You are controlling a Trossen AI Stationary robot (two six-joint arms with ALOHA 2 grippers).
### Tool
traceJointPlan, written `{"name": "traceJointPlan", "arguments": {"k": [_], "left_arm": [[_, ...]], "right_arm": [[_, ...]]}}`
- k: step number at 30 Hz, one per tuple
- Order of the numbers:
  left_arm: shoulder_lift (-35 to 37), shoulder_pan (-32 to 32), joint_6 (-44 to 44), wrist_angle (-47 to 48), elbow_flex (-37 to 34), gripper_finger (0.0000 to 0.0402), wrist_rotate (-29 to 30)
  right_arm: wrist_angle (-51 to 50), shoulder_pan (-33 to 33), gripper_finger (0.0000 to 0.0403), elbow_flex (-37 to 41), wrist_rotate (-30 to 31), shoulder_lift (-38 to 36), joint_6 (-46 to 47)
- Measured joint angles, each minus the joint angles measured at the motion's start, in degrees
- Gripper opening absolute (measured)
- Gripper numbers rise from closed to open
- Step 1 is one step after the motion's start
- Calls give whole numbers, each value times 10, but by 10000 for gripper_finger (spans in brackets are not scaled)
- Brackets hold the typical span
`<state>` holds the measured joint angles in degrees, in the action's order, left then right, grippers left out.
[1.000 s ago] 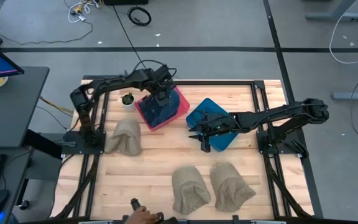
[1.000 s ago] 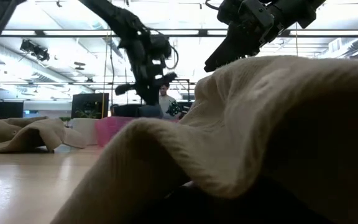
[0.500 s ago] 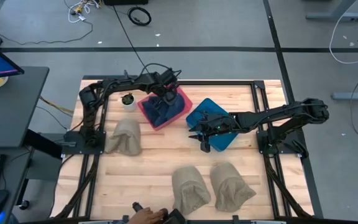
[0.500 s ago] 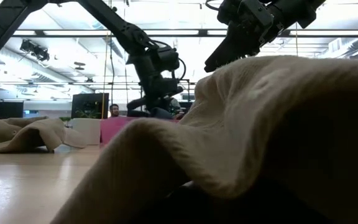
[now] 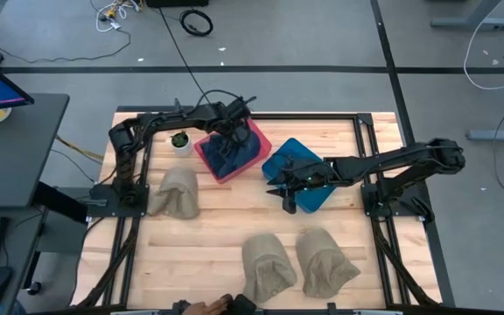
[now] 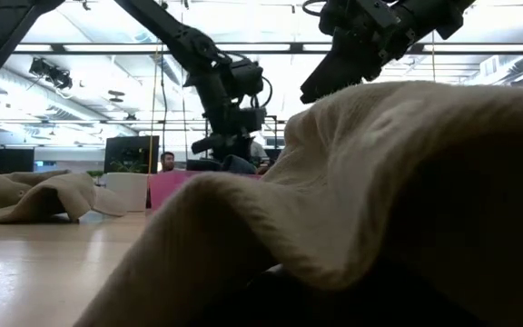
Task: Pick & Place hat
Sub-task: Put the blue cap into the red bin, then put the bottom right brown cap into the blue bin
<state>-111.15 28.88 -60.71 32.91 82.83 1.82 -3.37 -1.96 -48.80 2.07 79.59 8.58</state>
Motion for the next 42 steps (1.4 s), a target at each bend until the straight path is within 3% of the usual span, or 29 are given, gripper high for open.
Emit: {"name": "traceJointPlan", "arguments": {"k": [5, 7, 12, 15, 18, 23, 30, 35, 42], "left_arm": [[44, -27, 27, 30, 0, 200, 57], [73, -33, 45, 65, 0, 205, 47], [168, -16, 171, 121, 0, 194, -165], [209, 7, 196, 138, 0, 188, -284], [235, 14, 194, 137, 0, 187, -339], [239, 0, 198, 133, 0, 189, -346], [233, -34, 198, 127, 0, 190, -346], [230, -44, 215, 109, 0, 190, -344], [230, -44, 235, 79, 0, 190, -331]], "right_arm": [[-48, 0, 134, 0, 0, -51, 25], [-74, -1, 134, 0, 0, -79, 30], [-158, -19, 131, 0, -16, -142, 30], [-182, -41, 126, 0, -54, -162, 30], [-196, -68, 121, 0, -98, -170, 30], [-245, -121, 118, 0, -142, -166, 36], [-373, -193, 122, 0, -173, -136, 152], [-377, -244, 135, 0, -181, -96, 263], [-380, -308, 182, 0, -190, -48, 325]]}}
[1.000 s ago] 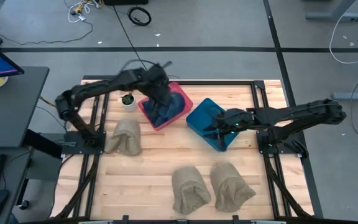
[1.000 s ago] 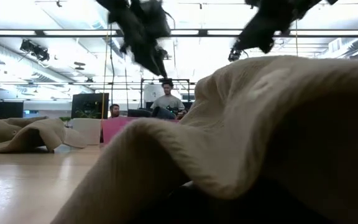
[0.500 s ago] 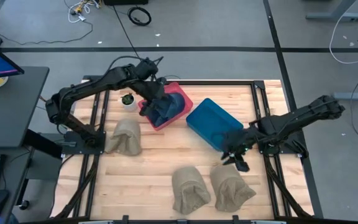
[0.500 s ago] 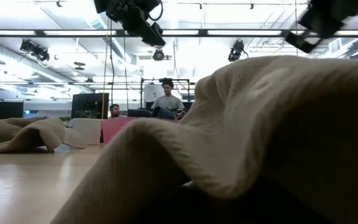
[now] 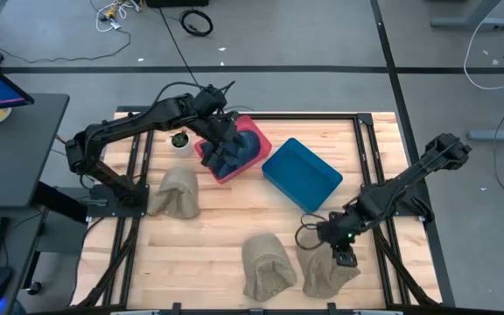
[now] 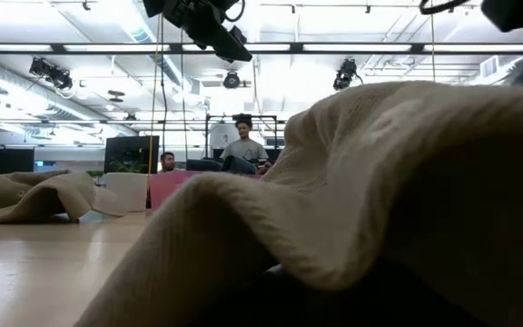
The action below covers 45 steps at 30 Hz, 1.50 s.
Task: Pick & Place hat
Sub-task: Put the bottom right brown cap into the blue bin
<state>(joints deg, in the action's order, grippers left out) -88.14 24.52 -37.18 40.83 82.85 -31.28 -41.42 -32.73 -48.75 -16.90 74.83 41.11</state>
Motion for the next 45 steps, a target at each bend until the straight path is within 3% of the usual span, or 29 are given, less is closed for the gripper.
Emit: {"name": "traceJointPlan", "arguments": {"k": [5, 10, 14, 22, 27, 34, 41, 45], "left_arm": [[0, 1, 25, 11, 0, 190, 22], [0, 0, 23, 15, 0, 190, 30], [0, 0, 17, 14, 0, 190, 31], [0, 0, 17, 16, 0, 190, 31], [0, 0, 15, 16, 0, 190, 31], [0, 0, 14, 16, 0, 190, 31], [0, 0, 14, 16, 0, 190, 31], [0, 0, 14, 15, 0, 190, 31]], "right_arm": [[20, -55, 206, 0, 1, 20, 19], [14, -100, 204, 0, 128, 54, 37], [23, -116, 198, 0, 195, 82, 44], [33, -127, 179, -3, 214, 144, 37], [26, -124, 139, -2, 264, 148, 36], [20, -123, 12, 0, 264, 144, 29], [-9, -100, 6, -11, 214, 67, 29], [-49, -77, 7, -57, 250, 3, 17]]}}
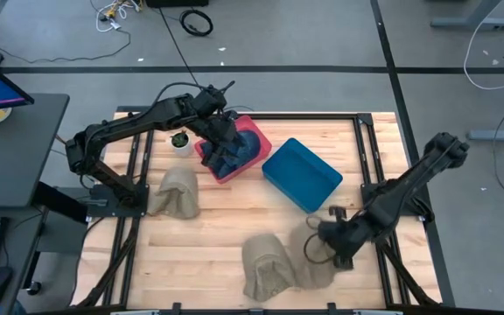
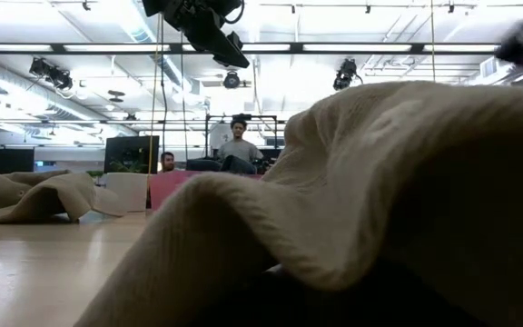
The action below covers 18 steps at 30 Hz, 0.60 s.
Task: Pick & Place hat
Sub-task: Put the bottom right brown cap into the blue bin
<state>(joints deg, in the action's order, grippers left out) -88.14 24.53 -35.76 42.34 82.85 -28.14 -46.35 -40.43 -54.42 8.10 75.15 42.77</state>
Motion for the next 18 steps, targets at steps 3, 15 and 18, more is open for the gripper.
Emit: {"name": "traceJointPlan", "arguments": {"k": [3, 15, 18], "left_arm": [[0, 0, -1, -1, 0, 190, 0], [0, 0, -11, -3, 0, 190, 0], [0, 0, -10, -3, 0, 190, 0]], "right_arm": [[-24, 11, 5, -30, 78, -41, -33], [-175, 97, 2, -48, 537, -117, -438], [-172, 154, 2, -48, 580, -117, -498]]}}
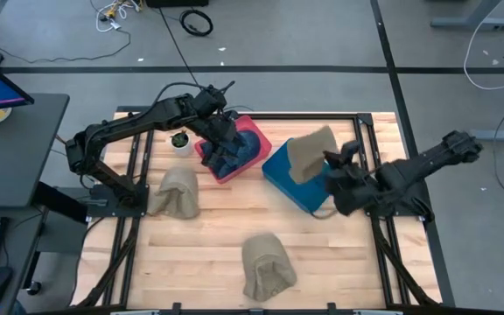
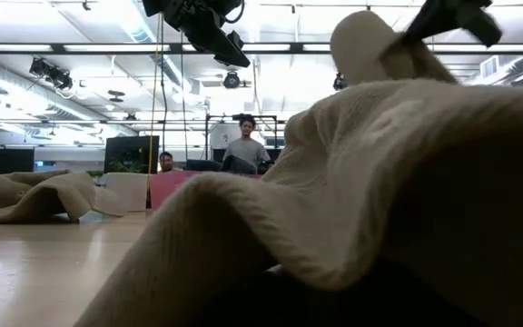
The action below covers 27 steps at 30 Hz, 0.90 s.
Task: Pick & Place hat
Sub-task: Put the bottom right brown cap into the blue bin
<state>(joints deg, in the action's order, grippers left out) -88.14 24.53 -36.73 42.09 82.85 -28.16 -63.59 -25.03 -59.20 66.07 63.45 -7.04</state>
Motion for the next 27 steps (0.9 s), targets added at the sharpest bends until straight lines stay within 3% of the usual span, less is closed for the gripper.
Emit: {"name": "traceJointPlan", "arguments": {"k": [7, 16, 23, 27], "left_arm": [[0, 0, 0, 0, 0, 190, 0], [0, 0, 0, 1, 0, 190, 0], [0, 0, 1, 2, 0, 190, 0], [0, 0, 1, 2, 0, 190, 0]], "right_arm": [[107, 120, 2, 53, -113, 2, -120], [374, 227, 2, 192, -259, 2, -337], [449, 285, 4, 249, -384, 2, -371], [451, 310, 17, 262, -421, 2, -354]]}}
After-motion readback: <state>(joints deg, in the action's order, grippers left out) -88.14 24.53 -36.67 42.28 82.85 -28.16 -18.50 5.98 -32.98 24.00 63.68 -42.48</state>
